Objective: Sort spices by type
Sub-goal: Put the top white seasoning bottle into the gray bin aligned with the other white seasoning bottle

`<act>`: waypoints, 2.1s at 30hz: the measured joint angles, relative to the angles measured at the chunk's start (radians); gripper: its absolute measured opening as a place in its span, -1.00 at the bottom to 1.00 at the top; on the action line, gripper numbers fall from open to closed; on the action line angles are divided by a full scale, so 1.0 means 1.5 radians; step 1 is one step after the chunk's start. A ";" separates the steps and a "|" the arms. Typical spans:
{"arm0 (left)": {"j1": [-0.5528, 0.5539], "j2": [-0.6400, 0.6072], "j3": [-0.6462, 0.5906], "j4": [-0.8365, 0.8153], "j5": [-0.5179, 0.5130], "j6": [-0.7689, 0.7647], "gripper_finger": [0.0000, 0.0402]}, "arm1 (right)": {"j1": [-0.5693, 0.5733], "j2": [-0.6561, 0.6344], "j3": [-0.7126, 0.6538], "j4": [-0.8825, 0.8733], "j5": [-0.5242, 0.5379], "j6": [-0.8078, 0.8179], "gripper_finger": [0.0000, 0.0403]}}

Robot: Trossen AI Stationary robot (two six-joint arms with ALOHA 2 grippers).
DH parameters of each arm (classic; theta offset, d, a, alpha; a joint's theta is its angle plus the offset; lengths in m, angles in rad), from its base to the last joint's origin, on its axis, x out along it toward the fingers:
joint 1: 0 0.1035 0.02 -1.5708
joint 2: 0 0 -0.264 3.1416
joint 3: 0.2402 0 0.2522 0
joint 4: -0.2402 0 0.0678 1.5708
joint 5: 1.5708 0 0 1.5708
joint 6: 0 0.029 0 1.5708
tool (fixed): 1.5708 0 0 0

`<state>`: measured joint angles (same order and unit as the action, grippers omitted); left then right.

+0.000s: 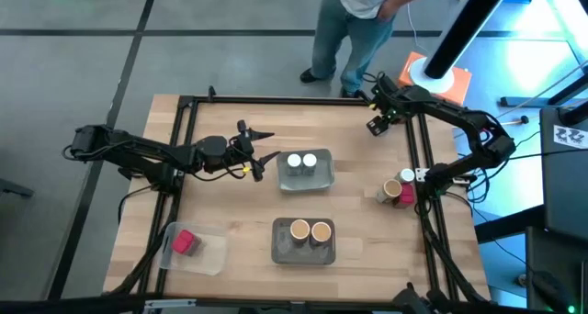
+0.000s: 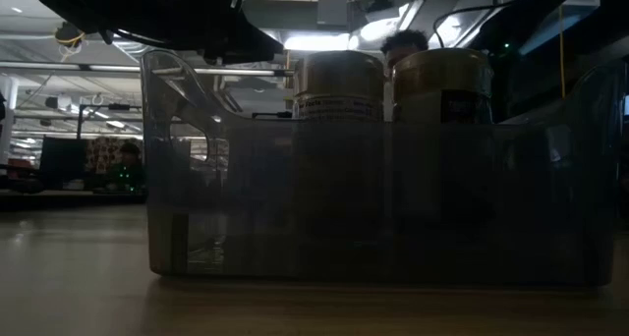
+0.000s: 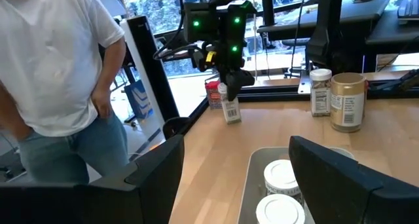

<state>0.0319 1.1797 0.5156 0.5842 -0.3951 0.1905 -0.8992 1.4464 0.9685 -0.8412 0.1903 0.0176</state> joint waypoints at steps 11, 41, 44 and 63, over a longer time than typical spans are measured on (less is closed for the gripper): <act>0.000 0.000 0.000 -0.001 0.000 0.006 0.32 | 0.050 -0.047 0.055 -0.048 -0.034 -0.050 0.02; 0.000 0.000 0.000 -0.012 0.000 0.013 0.32 | 0.462 -0.078 0.228 -0.042 -0.147 -0.090 0.02; 0.000 0.000 0.000 -0.012 0.000 0.010 0.32 | 0.476 -0.065 0.228 -0.045 -0.169 -0.103 0.02; 0.000 0.000 0.000 -0.013 0.000 0.012 0.32 | 0.482 0.080 0.228 -0.010 -0.200 -0.152 0.02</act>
<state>0.0319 1.1797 0.5156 0.5648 -0.3958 0.2092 -0.1768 1.5659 1.3098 -0.8566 -0.1095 -0.2108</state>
